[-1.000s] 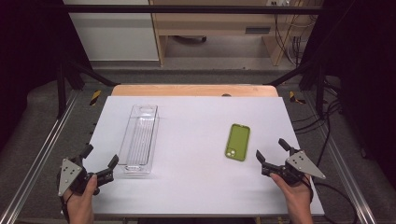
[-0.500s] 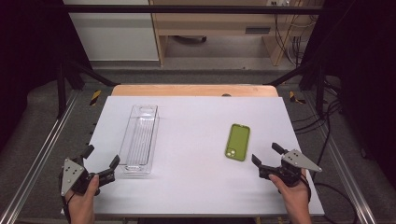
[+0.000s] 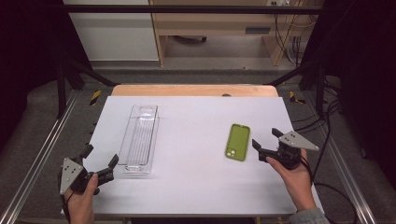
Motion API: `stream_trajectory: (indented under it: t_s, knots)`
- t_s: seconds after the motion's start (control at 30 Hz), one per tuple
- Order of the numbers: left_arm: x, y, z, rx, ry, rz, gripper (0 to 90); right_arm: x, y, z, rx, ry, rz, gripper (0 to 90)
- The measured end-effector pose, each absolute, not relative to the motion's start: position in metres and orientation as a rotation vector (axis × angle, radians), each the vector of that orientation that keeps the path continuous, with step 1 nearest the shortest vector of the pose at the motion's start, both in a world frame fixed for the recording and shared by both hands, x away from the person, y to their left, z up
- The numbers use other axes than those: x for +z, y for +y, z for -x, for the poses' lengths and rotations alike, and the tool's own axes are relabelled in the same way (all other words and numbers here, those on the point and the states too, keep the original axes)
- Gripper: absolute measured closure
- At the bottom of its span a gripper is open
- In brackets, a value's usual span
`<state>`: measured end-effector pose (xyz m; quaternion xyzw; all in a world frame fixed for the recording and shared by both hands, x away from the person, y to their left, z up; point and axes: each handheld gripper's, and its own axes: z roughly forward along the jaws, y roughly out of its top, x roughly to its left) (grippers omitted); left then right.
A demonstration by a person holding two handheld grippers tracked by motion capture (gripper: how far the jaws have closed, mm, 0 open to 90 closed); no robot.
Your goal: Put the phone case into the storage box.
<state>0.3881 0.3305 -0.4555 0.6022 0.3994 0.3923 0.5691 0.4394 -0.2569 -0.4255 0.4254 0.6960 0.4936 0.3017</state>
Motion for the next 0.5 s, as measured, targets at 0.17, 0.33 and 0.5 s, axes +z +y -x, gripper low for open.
stream_trajectory:
  t_s: [0.17, 0.33, 0.5]
  knots:
    - [-0.455, 0.327, -0.388, 0.924, 0.926, -1.433, 1.2, -0.411, -0.252, -0.461, 1.218, 1.918, -1.141, 16.3]
    - [-0.456, 0.325, -0.389, 0.929, 0.915, -1.454, 1.2, -0.406, -0.248, -0.476, 1.159, 1.96, -1.135, 17.5]
    - [-0.455, 0.324, -0.388, 0.928, 0.915, -1.453, 1.3, -0.403, -0.249, -0.493, 1.132, 1.987, -1.145, 18.8]
